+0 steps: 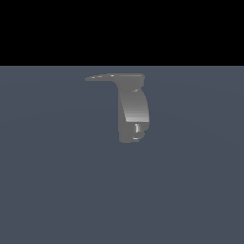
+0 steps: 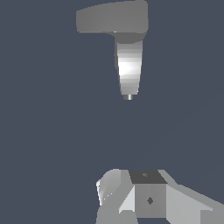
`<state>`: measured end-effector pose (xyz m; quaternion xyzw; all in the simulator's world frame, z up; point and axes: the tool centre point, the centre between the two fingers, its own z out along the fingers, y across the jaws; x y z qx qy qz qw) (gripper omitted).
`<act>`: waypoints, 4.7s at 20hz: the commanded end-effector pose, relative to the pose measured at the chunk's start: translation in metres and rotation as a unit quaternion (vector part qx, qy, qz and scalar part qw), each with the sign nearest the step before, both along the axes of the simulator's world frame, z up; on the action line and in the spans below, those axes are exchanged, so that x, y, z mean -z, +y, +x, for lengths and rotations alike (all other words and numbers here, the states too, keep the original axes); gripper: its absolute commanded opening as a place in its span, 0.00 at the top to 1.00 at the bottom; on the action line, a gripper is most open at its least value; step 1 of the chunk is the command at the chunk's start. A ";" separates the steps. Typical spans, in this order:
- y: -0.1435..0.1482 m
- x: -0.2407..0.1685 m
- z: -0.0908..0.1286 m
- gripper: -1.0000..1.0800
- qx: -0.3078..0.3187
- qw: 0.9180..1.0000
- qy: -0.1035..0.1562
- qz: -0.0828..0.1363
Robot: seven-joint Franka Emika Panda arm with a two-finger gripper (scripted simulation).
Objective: Turn on the faucet by rotating a designated handle.
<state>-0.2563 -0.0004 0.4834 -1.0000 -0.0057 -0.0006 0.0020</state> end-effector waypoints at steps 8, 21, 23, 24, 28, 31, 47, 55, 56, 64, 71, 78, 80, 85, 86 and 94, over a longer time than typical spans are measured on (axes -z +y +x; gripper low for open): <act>0.006 0.004 0.003 1.00 0.013 1.000 0.000 0.000; 0.045 0.030 0.027 1.00 0.104 0.995 0.001 0.001; 0.053 0.036 0.034 1.00 0.124 0.992 0.001 0.001; 0.057 0.039 0.037 1.00 0.135 0.991 0.001 0.001; 0.072 0.051 0.052 1.00 0.176 0.984 0.001 0.001; 0.083 0.060 0.064 1.00 0.207 0.978 0.002 0.002; 0.127 0.109 0.139 1.00 0.368 0.930 0.003 0.004; 0.138 0.132 0.180 1.00 0.443 0.897 0.003 0.005; 0.139 0.135 0.185 1.00 0.452 0.892 0.003 0.005; 0.141 0.158 0.228 1.00 0.524 0.852 0.003 0.004; 0.136 0.180 0.268 1.00 0.588 0.809 0.003 0.003; 0.123 0.205 0.311 1.00 0.655 0.756 0.002 0.001; 0.119 0.211 0.322 1.00 0.672 0.740 0.001 0.000; 0.107 0.224 0.344 1.00 0.707 0.707 0.001 -0.001; 0.105 0.226 0.348 1.00 0.713 0.701 0.001 -0.001; 0.093 0.235 0.364 1.00 0.738 0.675 0.001 -0.001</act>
